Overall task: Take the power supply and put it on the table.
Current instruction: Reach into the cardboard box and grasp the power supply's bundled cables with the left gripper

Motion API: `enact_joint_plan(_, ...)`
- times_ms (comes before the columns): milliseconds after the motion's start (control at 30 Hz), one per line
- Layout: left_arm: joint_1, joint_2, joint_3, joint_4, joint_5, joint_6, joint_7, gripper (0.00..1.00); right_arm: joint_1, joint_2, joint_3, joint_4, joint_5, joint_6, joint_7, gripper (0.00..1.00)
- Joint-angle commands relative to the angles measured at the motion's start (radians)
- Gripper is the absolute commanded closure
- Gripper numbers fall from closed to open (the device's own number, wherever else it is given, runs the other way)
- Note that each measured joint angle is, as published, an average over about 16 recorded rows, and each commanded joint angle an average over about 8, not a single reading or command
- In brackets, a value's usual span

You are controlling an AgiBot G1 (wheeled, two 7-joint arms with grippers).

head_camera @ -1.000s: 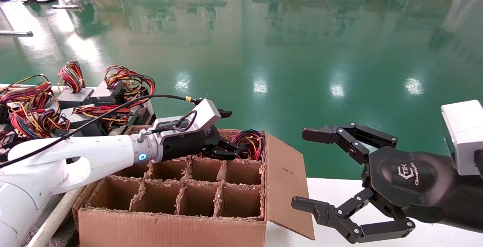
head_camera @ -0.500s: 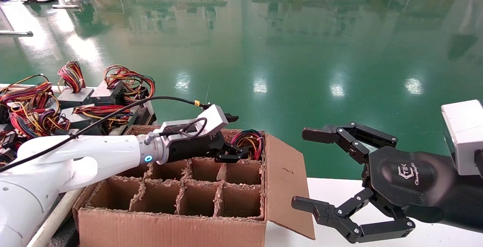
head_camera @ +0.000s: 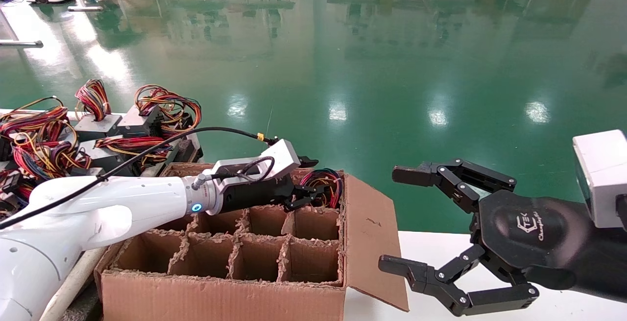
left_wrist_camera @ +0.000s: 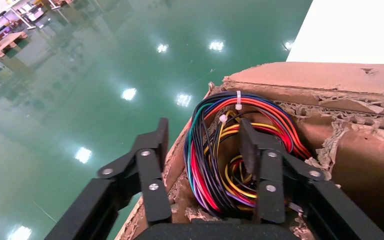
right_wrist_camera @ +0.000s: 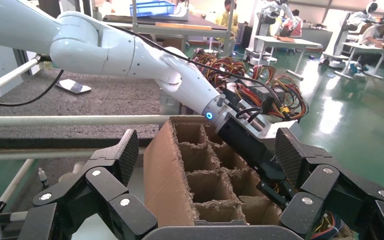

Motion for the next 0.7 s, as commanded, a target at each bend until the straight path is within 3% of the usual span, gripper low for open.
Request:
enact_joint_plan(33,0.001,0.0,0.006,-0.004,-0.005,-0.004,-0.003,1.0,0.0,0.0,0.0,0.0,0.0,0.0,0.0,0.0)
enact_joint_plan(700,-0.006,-0.004,0.053,-0.006,-0.06,-0.024,-0.008,1.0,0.0,0.0,0.0,0.0,0.0,0.0,0.0,0.0)
